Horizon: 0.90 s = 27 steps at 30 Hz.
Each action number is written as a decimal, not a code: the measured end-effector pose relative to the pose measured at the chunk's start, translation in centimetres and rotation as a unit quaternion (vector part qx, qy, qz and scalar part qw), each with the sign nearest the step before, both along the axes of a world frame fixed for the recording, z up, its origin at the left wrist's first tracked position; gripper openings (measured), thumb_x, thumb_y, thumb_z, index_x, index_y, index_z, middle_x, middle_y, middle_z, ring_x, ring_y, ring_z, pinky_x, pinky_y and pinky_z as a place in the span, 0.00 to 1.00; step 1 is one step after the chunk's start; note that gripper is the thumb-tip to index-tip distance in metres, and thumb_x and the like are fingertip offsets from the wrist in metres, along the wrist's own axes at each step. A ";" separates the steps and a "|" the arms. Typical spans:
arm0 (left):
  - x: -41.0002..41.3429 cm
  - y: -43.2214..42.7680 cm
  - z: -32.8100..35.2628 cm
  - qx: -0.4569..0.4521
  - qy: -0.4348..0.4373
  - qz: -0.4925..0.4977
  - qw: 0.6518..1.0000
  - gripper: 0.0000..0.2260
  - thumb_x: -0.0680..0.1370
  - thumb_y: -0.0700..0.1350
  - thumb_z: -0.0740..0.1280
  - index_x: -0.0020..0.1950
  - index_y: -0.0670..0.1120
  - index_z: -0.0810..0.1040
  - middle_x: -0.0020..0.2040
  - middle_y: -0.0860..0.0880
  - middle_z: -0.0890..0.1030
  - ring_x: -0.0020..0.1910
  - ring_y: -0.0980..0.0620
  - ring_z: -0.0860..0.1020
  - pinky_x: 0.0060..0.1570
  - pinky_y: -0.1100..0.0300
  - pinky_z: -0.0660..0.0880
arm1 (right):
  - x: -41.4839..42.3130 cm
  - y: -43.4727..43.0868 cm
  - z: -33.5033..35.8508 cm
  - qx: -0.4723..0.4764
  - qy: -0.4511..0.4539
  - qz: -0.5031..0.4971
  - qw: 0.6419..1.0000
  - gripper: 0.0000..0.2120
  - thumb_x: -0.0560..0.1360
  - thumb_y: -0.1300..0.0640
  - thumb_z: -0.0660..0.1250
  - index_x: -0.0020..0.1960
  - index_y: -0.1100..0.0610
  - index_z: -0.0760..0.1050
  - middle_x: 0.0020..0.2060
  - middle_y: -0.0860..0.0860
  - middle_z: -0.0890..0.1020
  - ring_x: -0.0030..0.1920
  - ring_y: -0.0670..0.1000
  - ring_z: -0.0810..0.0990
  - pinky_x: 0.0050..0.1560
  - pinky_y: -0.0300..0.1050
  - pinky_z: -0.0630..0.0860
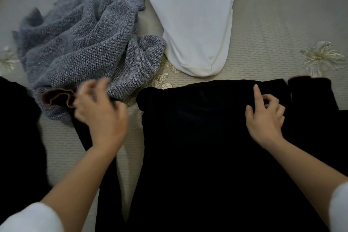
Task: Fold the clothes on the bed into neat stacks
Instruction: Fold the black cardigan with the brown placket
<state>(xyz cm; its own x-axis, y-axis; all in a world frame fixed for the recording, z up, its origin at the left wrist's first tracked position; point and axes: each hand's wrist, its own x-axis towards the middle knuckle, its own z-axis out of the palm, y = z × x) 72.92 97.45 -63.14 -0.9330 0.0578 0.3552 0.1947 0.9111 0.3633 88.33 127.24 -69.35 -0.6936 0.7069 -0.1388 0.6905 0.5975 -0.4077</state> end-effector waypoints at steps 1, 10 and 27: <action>0.1 0.7 -0.6 -0.037 -0.042 -0.061 0.997 0.17 0.73 0.44 0.66 0.62 0.45 0.75 0.63 0.41 0.72 0.61 0.40 0.68 0.58 0.46 0.66 | -0.1 0.2 0.1 -0.007 0.006 -0.003 1.000 0.31 0.80 0.52 0.59 0.78 0.48 0.49 0.69 0.60 0.61 0.65 0.62 0.60 0.66 0.61 0.59; -3.8 5.9 -3.0 0.290 -0.403 0.142 0.856 0.11 0.76 0.46 0.70 0.39 0.39 0.77 0.28 0.48 0.81 0.25 0.53 0.79 0.24 0.65 0.74 | -1.8 2.6 2.4 -0.177 0.156 -0.254 0.938 0.37 0.76 0.56 0.68 0.77 0.60 0.51 0.47 0.51 0.79 0.50 0.52 0.77 0.54 0.45 0.71; -4.0 7.1 -3.3 0.134 -0.297 -0.134 0.936 0.36 0.75 0.45 0.69 0.76 0.58 0.53 0.74 0.43 0.64 0.71 0.46 0.65 0.69 0.51 0.62 | -1.8 6.6 2.0 -0.302 0.250 -0.181 0.902 0.32 0.74 0.66 0.67 0.74 0.53 0.59 0.52 0.50 0.79 0.51 0.44 0.79 0.53 0.38 0.74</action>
